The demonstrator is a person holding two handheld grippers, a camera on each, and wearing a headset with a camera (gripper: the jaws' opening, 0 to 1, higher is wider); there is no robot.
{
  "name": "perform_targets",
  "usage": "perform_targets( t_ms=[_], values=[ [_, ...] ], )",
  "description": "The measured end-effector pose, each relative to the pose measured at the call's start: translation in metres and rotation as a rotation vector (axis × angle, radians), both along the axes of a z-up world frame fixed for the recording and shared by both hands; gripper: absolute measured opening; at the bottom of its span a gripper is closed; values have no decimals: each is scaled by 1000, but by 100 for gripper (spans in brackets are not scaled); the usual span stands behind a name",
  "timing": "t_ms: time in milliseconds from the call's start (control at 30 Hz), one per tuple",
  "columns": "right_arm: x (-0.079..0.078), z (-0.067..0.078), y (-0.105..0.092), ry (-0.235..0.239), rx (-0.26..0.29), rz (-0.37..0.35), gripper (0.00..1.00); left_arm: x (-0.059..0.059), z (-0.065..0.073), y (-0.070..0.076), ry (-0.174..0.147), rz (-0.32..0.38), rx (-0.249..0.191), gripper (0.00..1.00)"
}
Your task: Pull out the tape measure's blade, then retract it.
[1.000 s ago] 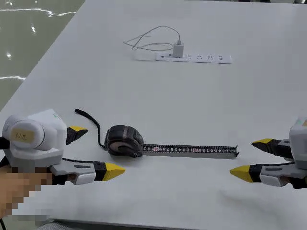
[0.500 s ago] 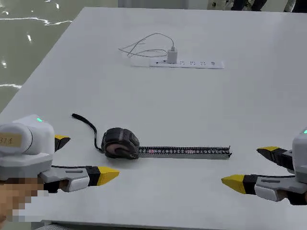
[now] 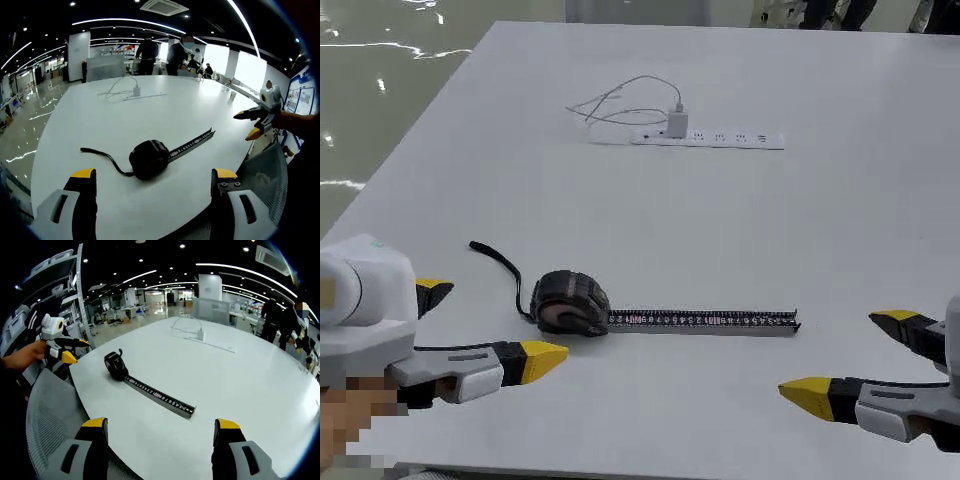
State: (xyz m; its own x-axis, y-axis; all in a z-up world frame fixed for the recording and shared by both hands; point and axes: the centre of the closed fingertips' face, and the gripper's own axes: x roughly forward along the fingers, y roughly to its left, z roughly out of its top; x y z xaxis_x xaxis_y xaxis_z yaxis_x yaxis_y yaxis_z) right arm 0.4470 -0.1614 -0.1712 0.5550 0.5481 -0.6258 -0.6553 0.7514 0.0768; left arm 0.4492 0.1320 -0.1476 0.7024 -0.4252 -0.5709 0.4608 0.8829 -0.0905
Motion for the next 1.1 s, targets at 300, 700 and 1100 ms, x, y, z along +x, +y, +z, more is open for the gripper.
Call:
perform_targets(
  t_ms=[300,700,1100],
  values=[
    [-2,-3,-1,5,5,-5,87,-5,0,-1,-3,4,-11,99],
    [-5,-4,-3,5,8,-10,88,-8,0,-4,-2,2,-16,99],
    [-8,-2,-3,5,5,-13,88,-8,3,-1,-16,17,-21,99]
  ],
)
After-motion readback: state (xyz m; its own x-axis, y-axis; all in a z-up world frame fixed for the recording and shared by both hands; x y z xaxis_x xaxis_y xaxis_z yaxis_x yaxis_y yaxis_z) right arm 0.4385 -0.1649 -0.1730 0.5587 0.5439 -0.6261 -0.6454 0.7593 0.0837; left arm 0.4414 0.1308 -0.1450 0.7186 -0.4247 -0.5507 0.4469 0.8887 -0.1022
